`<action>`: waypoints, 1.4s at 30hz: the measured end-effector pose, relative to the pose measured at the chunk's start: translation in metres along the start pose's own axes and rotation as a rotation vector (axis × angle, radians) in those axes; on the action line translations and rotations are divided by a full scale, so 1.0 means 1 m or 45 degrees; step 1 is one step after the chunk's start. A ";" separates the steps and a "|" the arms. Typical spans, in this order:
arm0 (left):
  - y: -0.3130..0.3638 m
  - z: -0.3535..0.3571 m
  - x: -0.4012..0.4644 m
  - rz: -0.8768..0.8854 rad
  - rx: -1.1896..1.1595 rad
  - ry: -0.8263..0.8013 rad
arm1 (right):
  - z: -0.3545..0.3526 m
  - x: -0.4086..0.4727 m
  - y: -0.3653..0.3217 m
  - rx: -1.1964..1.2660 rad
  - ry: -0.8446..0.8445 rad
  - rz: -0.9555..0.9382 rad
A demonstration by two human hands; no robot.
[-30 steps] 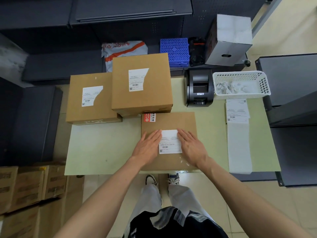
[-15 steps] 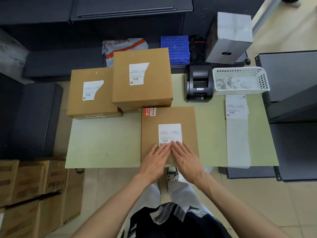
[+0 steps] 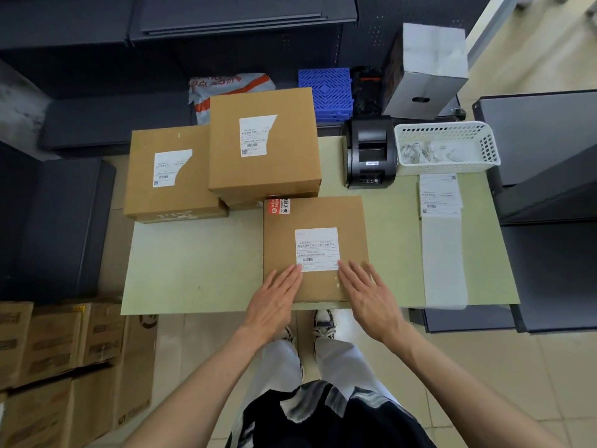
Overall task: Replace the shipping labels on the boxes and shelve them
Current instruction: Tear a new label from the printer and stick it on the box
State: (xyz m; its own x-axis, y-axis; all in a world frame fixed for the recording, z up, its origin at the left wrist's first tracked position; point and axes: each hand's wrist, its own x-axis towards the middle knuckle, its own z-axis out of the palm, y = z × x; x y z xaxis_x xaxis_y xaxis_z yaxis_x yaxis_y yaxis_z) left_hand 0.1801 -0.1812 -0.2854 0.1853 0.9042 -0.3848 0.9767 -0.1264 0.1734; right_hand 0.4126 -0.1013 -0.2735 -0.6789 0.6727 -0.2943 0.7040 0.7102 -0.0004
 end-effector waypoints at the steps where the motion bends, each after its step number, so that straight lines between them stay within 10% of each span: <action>1: 0.000 -0.001 0.001 0.005 -0.007 0.004 | 0.000 0.000 -0.001 0.001 -0.006 0.008; 32: -0.029 -0.030 0.066 -0.061 0.167 -0.070 | -0.034 0.065 0.022 0.020 -0.302 0.003; 42: -0.021 -0.018 0.044 0.014 0.056 0.032 | -0.026 0.043 0.018 0.133 -0.104 -0.017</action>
State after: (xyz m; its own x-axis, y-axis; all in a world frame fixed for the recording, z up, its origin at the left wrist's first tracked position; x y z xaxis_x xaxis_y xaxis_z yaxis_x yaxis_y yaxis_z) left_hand 0.1656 -0.1313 -0.2903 0.1937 0.9125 -0.3602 0.9785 -0.1535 0.1374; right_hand 0.3908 -0.0538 -0.2618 -0.6719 0.6414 -0.3703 0.7160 0.6905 -0.1030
